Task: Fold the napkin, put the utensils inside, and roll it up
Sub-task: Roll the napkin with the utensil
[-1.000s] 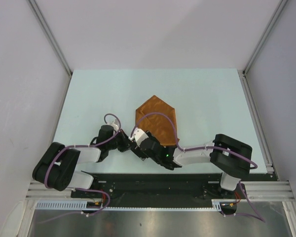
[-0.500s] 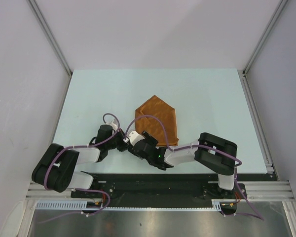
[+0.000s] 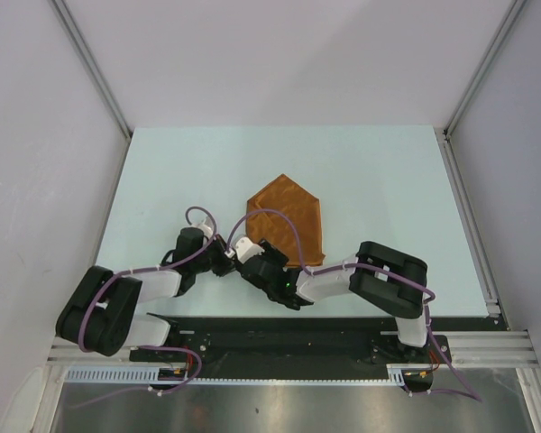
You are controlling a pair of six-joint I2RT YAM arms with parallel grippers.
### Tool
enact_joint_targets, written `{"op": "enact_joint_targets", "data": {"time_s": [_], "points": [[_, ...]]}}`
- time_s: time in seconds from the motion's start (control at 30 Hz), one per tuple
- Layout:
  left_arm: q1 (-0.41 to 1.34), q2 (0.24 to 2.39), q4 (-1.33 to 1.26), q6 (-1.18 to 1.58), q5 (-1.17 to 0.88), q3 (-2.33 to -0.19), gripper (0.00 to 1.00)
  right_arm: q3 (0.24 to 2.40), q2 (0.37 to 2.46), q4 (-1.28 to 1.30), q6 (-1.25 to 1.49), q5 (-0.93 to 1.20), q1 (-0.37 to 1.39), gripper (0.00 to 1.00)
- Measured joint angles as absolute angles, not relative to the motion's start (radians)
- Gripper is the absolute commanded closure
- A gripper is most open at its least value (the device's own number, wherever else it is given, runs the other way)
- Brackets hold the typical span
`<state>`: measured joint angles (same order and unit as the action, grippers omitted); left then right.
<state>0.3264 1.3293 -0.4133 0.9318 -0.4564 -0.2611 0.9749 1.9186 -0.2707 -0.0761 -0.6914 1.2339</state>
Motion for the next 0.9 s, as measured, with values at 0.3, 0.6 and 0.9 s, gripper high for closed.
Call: {"op": "enact_joint_targets", "data": {"time_s": [0.3,0.6,0.9], "points": [[0.324,1.327,-0.391,0.904,-0.456,-0.266,0.92,0.965,1.921,-0.273,-0.092,-0.653,1.225,0.65],[0.314,1.217,-0.273,0.814,-0.407,-0.287,0.52,0.981,1.921,-0.241,-0.117,-0.562,1.202,0.82],[0.293,1.079,-0.221,0.775,-0.324,-0.244,0.49,1.080,1.918,-0.049,-0.103,-0.392,1.146,0.95]]}}
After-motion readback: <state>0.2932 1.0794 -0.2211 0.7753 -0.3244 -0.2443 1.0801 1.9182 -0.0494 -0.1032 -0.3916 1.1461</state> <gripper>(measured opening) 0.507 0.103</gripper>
